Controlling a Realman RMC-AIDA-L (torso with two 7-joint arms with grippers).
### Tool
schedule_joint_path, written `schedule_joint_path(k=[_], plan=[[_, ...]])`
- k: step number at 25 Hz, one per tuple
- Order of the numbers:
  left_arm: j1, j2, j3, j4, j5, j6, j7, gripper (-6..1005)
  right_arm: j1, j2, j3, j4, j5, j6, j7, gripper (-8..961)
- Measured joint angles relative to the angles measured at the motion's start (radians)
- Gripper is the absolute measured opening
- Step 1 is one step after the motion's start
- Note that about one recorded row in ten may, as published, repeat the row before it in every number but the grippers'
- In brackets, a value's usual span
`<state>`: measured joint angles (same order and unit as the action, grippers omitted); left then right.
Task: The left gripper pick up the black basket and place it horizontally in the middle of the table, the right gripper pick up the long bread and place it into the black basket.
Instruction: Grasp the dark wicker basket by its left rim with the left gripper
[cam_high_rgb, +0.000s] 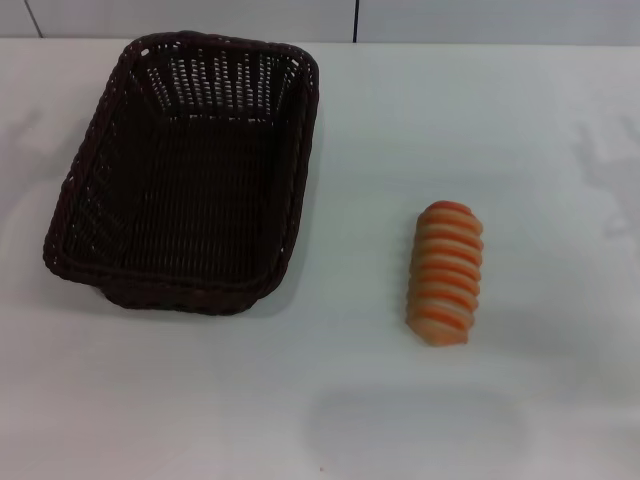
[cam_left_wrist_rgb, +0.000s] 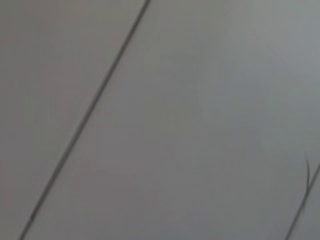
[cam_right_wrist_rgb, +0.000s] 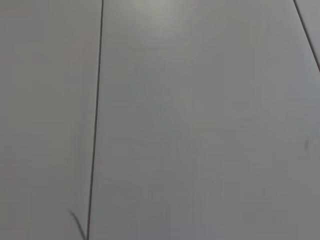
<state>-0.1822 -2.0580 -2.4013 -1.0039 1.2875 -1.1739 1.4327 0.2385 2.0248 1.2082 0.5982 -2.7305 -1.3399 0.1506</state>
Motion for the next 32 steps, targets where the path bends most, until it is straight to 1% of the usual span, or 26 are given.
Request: schedule_joint_path(k=[1, 2, 3, 4, 5, 6, 8, 9, 10, 11, 13, 14, 15, 16, 17, 18, 19, 20, 21, 22, 25, 29, 32], plan=[[-0.001, 0.0, 0.007, -0.069, 0.074, 0.02, -0.097, 825, 0.0, 0.0, 0.003, 0.0, 0.0, 0.0, 0.0, 592], [-0.01, 0.001, 0.012, -0.18, 0.23, 0.033, -0.253, 824, 0.0, 0.0, 0.009, 0.0, 0.0, 0.0, 0.0, 592], [-0.019, 0.001, 0.018, -0.25, 0.33, 0.034, -0.352, 824, 0.0, 0.0, 0.013, 0.0, -0.001, 0.0, 0.0, 592], [-0.032, 0.001, 0.03, -0.341, 0.465, 0.026, -0.481, 824, 0.0, 0.0, 0.014, 0.0, -0.001, 0.0, 0.001, 592], [-0.032, 0.001, 0.03, -0.341, 0.465, 0.026, -0.481, 819, 0.0, 0.0, 0.014, 0.0, -0.001, 0.0, 0.001, 592], [-0.039, 0.001, 0.039, -0.383, 0.531, 0.021, -0.545, 814, 0.001, -0.001, 0.014, 0.0, -0.001, -0.001, 0.001, 592], [-0.053, 0.0, 0.085, -0.486, 0.693, 0.012, -0.687, 805, 0.001, -0.002, 0.015, 0.0, -0.001, -0.001, 0.001, 592], [-0.065, 0.001, 0.128, -0.549, 0.807, 0.0, -0.78, 800, 0.001, -0.004, 0.02, 0.0, -0.004, -0.001, 0.001, 592], [-0.065, 0.001, 0.128, -0.549, 0.807, 0.0, -0.78, 799, 0.001, -0.004, 0.02, 0.0, -0.004, -0.001, 0.001, 592], [-0.08, 0.002, 0.16, -0.594, 0.9, -0.019, -0.845, 798, 0.001, -0.005, 0.025, 0.0, -0.008, -0.001, 0.001, 592], [-0.109, 0.0, 0.196, -0.639, 1.031, -0.06, -0.917, 796, 0.001, -0.005, 0.026, 0.0, -0.01, -0.001, 0.001, 592], [-0.109, 0.0, 0.196, -0.639, 1.031, -0.06, -0.917, 795, 0.001, -0.005, 0.027, -0.001, -0.01, -0.001, 0.0, 592], [-0.137, -0.002, 0.23, -0.66, 1.124, -0.094, -0.962, 794, 0.001, -0.005, 0.028, -0.001, -0.011, -0.001, 0.0, 592], [-0.137, -0.002, 0.23, -0.66, 1.124, -0.094, -0.962, 794, 0.001, -0.005, 0.028, -0.001, -0.011, -0.001, 0.0, 592], [-0.162, -0.002, 0.275, -0.665, 1.2, -0.116, -0.999, 793, 0.001, -0.005, 0.033, -0.003, -0.011, -0.001, -0.002, 592], [-0.162, -0.002, 0.275, -0.665, 1.2, -0.116, -0.999, 792, 0.001, -0.005, 0.033, -0.003, -0.011, -0.001, -0.002, 592], [-0.172, -0.002, 0.296, -0.663, 1.232, -0.12, -1.014, 791, 0.001, -0.005, 0.035, -0.004, -0.011, -0.001, -0.002, 592], [-0.194, -0.002, 0.34, -0.652, 1.308, -0.128, -1.045, 790, 0.001, -0.005, 0.038, -0.005, -0.011, -0.001, -0.003, 592], [-0.204, -0.002, 0.35, -0.644, 1.33, -0.133, -1.052, 789, 0.001, -0.005, 0.038, -0.005, -0.011, -0.001, -0.003, 592], [-0.204, -0.002, 0.35, -0.644, 1.33, -0.133, -1.052, 788, 0.001, -0.005, 0.038, -0.005, -0.011, -0.001, -0.004, 592], [-0.239, -0.003, 0.365, -0.608, 1.359, -0.159, -1.06, 785, 0.001, -0.005, 0.038, -0.006, -0.011, -0.001, -0.006, 592], [-0.25, -0.005, 0.377, -0.579, 1.362, -0.168, -1.066, 781, 0.001, -0.005, 0.037, -0.006, -0.011, -0.003, -0.006, 592], [-0.253, -0.005, 0.41, -0.544, 1.37, -0.162, -1.084, 779, -0.001, -0.005, 0.034, -0.006, -0.011, -0.007, -0.006, 593]])
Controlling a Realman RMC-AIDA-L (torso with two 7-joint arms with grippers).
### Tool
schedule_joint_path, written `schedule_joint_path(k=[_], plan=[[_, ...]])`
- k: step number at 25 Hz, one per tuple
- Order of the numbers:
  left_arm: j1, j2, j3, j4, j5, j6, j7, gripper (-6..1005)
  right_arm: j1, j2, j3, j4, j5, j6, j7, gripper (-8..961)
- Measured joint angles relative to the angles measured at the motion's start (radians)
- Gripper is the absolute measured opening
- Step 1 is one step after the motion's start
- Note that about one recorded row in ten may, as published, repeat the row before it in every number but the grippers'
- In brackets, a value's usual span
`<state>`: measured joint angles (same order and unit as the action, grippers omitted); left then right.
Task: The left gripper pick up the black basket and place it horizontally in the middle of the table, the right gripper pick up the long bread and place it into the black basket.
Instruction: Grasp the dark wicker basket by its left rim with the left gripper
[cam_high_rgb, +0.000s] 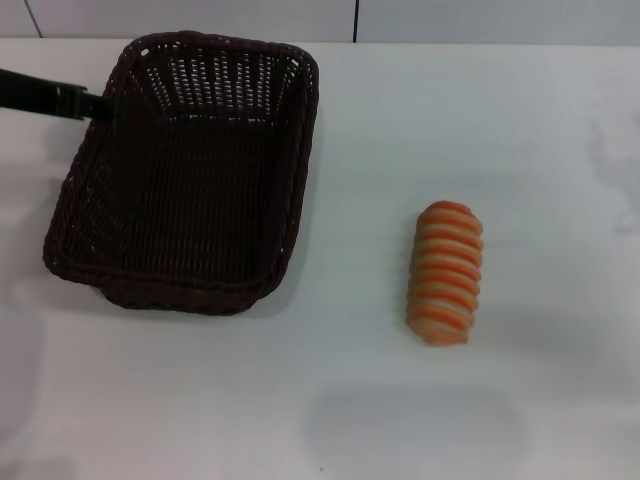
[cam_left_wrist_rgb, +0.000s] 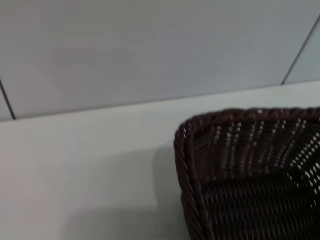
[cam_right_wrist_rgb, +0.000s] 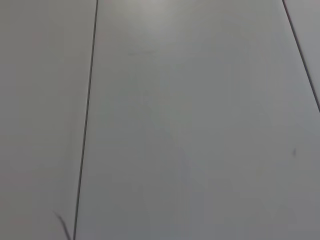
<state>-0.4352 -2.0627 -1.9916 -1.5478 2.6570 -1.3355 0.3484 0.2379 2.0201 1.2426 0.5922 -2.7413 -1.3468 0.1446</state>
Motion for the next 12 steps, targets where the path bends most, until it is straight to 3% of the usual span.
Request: schedule_joint_path(k=[12], plan=[[-0.021, 0.001, 0.023, 0.105, 0.014, 0.032, -0.003, 768, 0.0, 0.0, 0.013, 0.004, -0.026, -0.001, 0.003, 593]])
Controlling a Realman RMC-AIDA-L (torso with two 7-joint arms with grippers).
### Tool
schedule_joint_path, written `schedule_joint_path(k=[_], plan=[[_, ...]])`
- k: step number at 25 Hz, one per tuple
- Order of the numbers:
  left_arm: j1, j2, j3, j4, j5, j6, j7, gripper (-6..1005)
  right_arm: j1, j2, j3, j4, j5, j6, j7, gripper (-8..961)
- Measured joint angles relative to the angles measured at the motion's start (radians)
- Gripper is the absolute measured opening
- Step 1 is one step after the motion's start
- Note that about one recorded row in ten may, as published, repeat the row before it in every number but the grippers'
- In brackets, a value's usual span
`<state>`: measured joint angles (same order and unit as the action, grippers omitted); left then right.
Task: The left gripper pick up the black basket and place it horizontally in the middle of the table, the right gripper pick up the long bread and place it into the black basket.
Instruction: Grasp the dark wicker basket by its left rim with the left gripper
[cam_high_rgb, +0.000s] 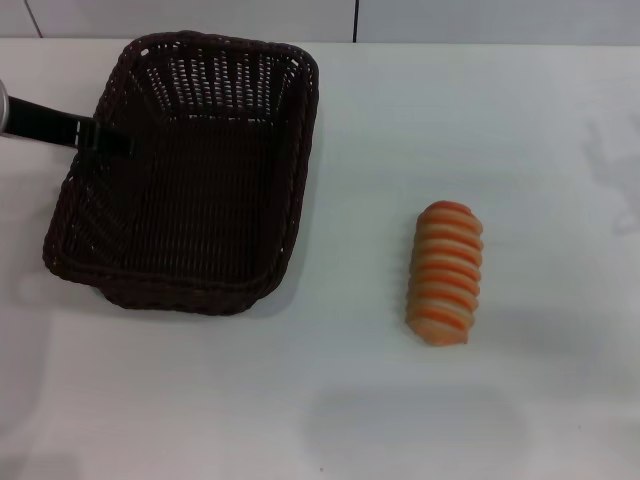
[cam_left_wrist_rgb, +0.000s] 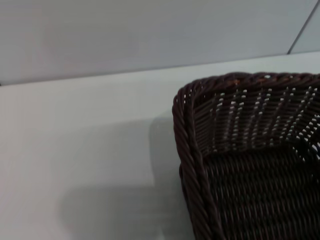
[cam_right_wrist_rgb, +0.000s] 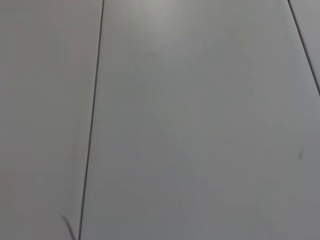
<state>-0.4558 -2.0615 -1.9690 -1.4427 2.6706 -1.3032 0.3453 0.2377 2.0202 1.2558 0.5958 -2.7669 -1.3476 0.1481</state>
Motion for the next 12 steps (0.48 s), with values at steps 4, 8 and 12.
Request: schedule_joint_path(k=[4, 8, 12], plan=[[-0.011, -0.001, 0.018, 0.038, 0.022, 0.019, -0.001, 764, 0.0, 0.0, 0.001, 0.001, -0.003, 0.0, 0.0, 593], [-0.021, -0.002, 0.026, 0.064, 0.029, 0.031, -0.001, 760, -0.001, -0.001, 0.005, 0.001, -0.014, 0.001, 0.0, 593], [-0.039, 0.0, 0.027, 0.113, 0.03, 0.045, 0.005, 756, -0.004, -0.001, 0.006, 0.001, -0.015, 0.001, 0.0, 593]])
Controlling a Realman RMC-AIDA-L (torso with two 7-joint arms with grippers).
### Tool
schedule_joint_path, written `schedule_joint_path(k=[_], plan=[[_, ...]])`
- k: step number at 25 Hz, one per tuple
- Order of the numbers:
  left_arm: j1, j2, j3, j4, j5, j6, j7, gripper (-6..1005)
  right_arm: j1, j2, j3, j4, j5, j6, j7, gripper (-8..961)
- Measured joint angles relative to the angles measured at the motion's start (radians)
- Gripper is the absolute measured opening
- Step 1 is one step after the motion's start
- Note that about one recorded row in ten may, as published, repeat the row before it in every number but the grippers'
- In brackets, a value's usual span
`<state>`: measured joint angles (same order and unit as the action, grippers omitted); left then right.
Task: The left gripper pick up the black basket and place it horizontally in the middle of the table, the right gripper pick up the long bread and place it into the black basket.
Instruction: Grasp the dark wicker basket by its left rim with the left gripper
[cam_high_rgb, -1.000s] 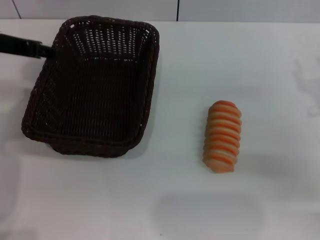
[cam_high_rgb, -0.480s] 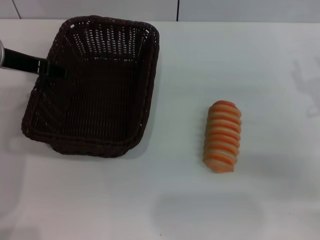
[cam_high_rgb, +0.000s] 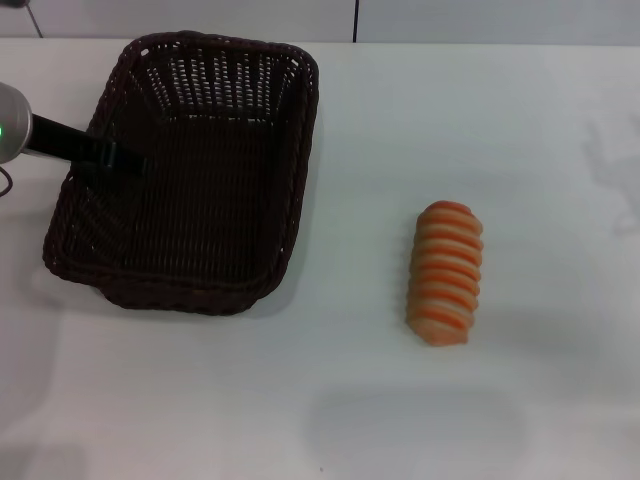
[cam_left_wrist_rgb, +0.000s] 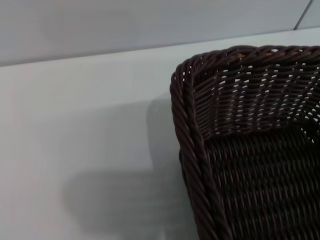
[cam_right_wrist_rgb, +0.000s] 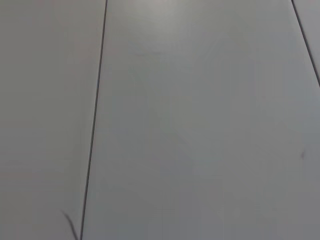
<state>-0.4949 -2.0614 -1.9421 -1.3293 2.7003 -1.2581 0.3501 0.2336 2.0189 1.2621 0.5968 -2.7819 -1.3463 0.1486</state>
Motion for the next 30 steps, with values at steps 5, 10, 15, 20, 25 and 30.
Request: schedule_joint_path(k=[5, 10, 15, 20, 25, 30], plan=[[-0.012, 0.001, 0.0, 0.021, 0.018, 0.011, 0.003, 752, -0.004, 0.0, 0.005, 0.001, -0.009, 0.0, 0.0, 593], [-0.016, 0.001, 0.024, 0.026, 0.029, 0.012, 0.004, 704, -0.007, 0.0, 0.006, 0.003, -0.01, -0.002, 0.001, 593], [-0.018, 0.0, 0.059, 0.02, 0.057, 0.016, 0.001, 498, -0.009, 0.0, 0.007, 0.004, -0.012, -0.003, 0.002, 592], [-0.019, 0.0, 0.066, 0.014, 0.063, 0.015, -0.002, 353, -0.011, 0.0, 0.007, 0.005, -0.012, -0.004, 0.002, 592], [-0.019, 0.0, 0.066, 0.01, 0.063, 0.014, -0.002, 294, -0.013, 0.0, 0.007, 0.005, -0.012, -0.004, 0.003, 592], [-0.007, -0.001, 0.077, -0.017, 0.063, 0.025, 0.003, 235, -0.024, 0.0, 0.008, 0.018, -0.012, -0.004, 0.003, 592]])
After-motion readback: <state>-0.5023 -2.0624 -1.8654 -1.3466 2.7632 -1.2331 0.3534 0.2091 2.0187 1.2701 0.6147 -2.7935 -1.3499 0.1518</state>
